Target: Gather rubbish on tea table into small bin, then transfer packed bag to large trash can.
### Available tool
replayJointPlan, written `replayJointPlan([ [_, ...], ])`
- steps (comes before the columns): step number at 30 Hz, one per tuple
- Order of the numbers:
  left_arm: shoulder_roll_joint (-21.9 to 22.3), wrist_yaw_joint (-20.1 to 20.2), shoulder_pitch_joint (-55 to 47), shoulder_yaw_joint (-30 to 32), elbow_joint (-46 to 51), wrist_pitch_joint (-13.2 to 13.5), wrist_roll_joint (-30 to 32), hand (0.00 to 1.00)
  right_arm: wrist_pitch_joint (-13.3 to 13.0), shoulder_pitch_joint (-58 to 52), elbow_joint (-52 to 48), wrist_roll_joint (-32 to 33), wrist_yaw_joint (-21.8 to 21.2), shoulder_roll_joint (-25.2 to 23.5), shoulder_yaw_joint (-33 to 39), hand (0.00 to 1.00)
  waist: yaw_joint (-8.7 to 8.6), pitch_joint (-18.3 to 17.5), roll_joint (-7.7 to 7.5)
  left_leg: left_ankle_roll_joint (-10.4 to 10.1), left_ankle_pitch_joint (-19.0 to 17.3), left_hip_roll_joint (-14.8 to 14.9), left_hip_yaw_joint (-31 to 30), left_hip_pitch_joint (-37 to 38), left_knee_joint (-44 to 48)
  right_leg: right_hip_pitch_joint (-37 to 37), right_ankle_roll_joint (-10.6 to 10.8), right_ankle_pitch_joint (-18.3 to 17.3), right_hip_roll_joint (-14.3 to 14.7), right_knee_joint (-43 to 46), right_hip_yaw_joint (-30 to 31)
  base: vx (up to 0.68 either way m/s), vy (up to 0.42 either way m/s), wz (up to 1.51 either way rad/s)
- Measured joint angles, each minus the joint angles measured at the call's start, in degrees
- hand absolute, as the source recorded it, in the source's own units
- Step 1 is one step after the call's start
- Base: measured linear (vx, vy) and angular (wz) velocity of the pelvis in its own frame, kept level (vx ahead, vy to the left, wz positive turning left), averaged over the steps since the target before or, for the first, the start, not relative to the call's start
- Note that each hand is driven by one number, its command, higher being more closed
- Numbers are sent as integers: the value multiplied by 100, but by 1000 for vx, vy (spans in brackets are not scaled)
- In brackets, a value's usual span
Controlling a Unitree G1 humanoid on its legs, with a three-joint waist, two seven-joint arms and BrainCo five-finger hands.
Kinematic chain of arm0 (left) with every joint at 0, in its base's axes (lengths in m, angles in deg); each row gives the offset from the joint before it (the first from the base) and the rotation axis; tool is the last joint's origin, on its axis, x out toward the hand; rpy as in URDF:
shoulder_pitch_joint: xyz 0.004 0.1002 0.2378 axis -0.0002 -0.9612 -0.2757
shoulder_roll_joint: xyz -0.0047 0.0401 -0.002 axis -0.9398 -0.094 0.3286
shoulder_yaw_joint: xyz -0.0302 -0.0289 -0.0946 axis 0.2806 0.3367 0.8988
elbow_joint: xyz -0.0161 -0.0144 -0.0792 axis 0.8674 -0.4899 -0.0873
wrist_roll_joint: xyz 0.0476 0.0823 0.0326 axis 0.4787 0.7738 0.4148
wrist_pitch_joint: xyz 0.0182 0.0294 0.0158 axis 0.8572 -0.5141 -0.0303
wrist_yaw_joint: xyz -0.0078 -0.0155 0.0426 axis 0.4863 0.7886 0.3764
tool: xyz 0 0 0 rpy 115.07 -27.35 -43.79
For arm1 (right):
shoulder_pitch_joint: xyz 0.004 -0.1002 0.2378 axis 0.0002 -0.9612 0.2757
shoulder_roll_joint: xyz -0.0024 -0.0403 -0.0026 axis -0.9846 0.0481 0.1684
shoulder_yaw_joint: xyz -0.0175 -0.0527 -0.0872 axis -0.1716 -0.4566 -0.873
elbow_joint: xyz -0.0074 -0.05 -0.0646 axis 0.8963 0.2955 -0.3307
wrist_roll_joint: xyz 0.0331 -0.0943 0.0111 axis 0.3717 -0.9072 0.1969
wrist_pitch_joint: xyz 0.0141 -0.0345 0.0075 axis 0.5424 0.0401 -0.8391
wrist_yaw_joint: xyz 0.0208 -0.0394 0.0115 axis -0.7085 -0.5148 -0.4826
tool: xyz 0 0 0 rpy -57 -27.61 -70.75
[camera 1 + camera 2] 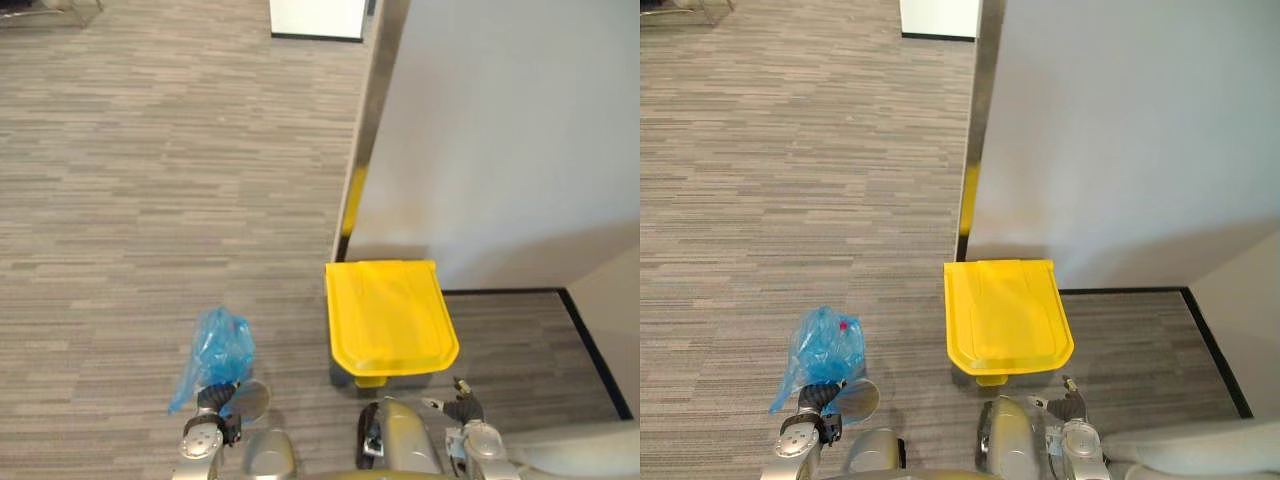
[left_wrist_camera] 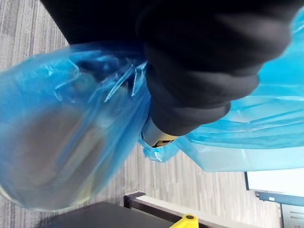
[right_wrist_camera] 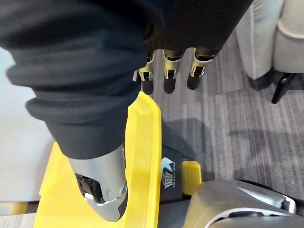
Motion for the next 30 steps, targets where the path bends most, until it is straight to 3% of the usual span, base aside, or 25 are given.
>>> replayJointPlan([
  [1, 0, -14, -3, 1, 0, -2, 0, 100, -2, -19, -7, -3, 0, -14, 0, 0, 3, -20, -42, -18, 42, -30, -1, -7, -78, 112, 36, -148, -2, -94, -18, -109, -51, -23],
  [2, -4, -22, -24, 16, 10, -9, 0, 100, -8, -46, -16, -6, -1, -49, 0, 0, 6, -103, -182, -103, 118, -137, -13, -103, -244, 382, 0, -536, -1, -801, -10, -134, -118, -19],
  [3, -16, -22, -36, 35, 30, -8, 0, 100, -20, -59, -27, -11, 2, -68, 3, 0, 1, -181, -305, -178, 166, -195, -8, -183, -301, 553, -253, -818, 12, -1289, -34, -112, -182, -11],
  [5, 186, -11, -21, 96, 117, -30, -55, 100, -32, -33, -37, -15, 67, -40, 131, 0, -35, -183, -115, -270, 436, -57, -152, -274, -508, 520, -410, -589, 264, -1664, -176, 5, -164, -2],
  [10, 217, -6, 7, 94, 156, -35, -62, 100, -48, -152, -50, 13, 89, -39, 161, 0, -41, -321, 54, -421, 989, 131, -149, -137, -1188, 833, -571, -220, 529, -2494, -423, 122, -104, 15],
  [15, 233, 91, 4, -132, 155, -40, -61, 100, -65, -145, -49, 50, 104, -6, 365, 0, -27, -352, 99, -423, 1341, 110, 167, -97, -839, 1570, -578, 173, 472, -3351, -515, 104, 9, 18],
  [18, 276, 96, 1, -164, 125, -35, -56, 100, -110, -107, 1, 56, 108, 35, 388, 0, -53, -444, 238, -242, 1515, 21, 404, 134, -1673, 1618, -486, 265, 421, -3525, -480, 67, 82, 4],
  [24, 226, 97, 0, -237, 76, 7, -41, 100, -107, -79, 131, 53, 103, -74, 387, 0, -43, -480, 238, -113, 1744, -115, 635, 508, -2278, 1785, -350, 712, 380, -3914, -281, 18, 97, -11],
  [30, 215, 89, -20, -262, -154, -6, -35, 100, -106, -65, 136, 33, 105, -88, 382, 0, -53, -492, 222, -110, 1748, -165, 678, 588, -2324, 1831, -348, 771, 344, -3989, -158, -45, 35, -8],
])
